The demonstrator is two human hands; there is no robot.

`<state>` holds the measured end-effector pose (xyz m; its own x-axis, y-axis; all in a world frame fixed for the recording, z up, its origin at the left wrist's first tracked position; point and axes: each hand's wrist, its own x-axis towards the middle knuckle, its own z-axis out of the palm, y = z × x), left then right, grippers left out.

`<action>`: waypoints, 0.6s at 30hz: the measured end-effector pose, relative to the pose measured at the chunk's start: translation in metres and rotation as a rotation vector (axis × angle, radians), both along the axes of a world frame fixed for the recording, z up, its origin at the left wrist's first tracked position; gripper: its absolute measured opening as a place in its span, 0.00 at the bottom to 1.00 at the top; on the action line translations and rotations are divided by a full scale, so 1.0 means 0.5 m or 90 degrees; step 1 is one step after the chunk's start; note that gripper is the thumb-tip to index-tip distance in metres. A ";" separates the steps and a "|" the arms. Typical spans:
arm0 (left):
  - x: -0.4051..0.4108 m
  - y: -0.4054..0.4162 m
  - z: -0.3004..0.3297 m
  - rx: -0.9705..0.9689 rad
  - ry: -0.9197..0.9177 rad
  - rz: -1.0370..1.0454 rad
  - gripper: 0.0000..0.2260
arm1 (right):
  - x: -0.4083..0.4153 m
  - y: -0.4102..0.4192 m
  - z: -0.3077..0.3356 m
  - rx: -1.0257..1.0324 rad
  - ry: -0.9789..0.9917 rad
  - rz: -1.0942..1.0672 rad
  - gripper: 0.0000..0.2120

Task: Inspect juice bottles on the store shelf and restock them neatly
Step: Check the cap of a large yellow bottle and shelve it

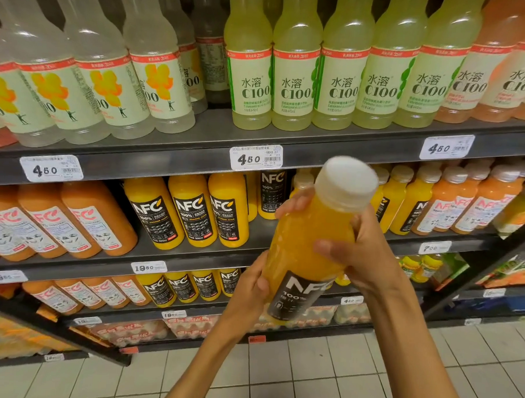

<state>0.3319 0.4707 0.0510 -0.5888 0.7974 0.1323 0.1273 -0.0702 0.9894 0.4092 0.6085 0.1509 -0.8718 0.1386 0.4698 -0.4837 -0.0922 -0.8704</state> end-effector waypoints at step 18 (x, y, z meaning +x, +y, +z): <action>0.026 -0.033 -0.012 -0.174 -0.347 -0.170 0.33 | -0.052 0.059 -0.099 -0.383 -0.412 -0.109 0.22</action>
<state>0.3450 0.4540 0.0449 -0.2919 0.8880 -0.3554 -0.3826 0.2321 0.8943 0.3833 0.6381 0.1013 -0.8853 0.3550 -0.3003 0.0360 -0.5916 -0.8054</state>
